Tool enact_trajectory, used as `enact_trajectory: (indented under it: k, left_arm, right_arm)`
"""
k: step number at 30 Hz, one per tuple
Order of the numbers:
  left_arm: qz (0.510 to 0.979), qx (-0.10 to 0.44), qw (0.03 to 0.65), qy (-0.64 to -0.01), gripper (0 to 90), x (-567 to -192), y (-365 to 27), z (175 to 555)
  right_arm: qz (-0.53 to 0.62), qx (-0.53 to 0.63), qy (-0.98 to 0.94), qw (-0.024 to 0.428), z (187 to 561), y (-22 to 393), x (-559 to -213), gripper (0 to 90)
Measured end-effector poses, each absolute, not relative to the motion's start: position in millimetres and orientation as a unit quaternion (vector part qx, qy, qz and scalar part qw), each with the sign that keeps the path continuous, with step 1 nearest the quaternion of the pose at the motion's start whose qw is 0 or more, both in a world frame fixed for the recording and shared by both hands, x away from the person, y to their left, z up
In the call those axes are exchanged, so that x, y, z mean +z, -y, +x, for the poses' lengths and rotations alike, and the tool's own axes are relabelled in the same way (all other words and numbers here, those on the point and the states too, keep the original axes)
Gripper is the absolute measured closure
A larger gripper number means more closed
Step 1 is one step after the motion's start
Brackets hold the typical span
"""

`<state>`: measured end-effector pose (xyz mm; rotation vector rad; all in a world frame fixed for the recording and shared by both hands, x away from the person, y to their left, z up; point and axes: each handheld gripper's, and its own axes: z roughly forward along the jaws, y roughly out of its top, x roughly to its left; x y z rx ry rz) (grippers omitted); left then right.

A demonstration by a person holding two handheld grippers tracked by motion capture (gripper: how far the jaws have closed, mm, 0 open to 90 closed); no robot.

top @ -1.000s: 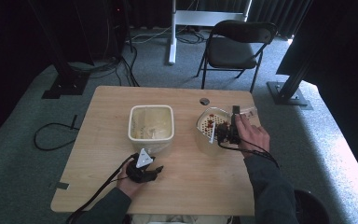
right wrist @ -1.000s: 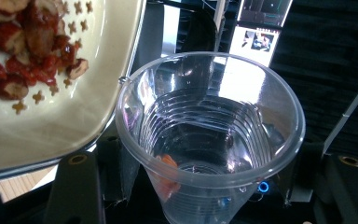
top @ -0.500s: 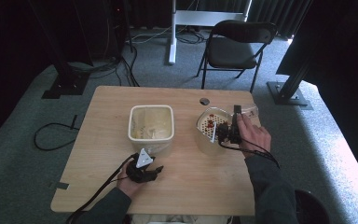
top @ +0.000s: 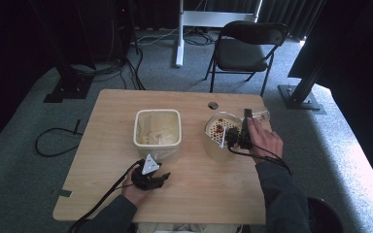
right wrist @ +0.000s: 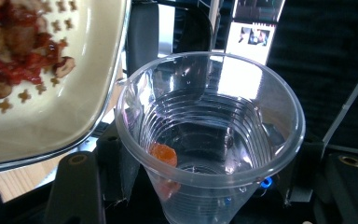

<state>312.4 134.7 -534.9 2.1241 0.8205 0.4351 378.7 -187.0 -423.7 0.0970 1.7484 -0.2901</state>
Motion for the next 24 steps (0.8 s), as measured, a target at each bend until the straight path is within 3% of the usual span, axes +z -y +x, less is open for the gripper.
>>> enact_trajectory:
  k: [24]
  left_arm:
    - [0.841,0.173,0.397,-0.324,47.1,-535.1,-134.6,312.4]
  right_arm:
    - [0.067,-0.086,-0.773,0.625,372.8,189.6,-421.7,34.4]
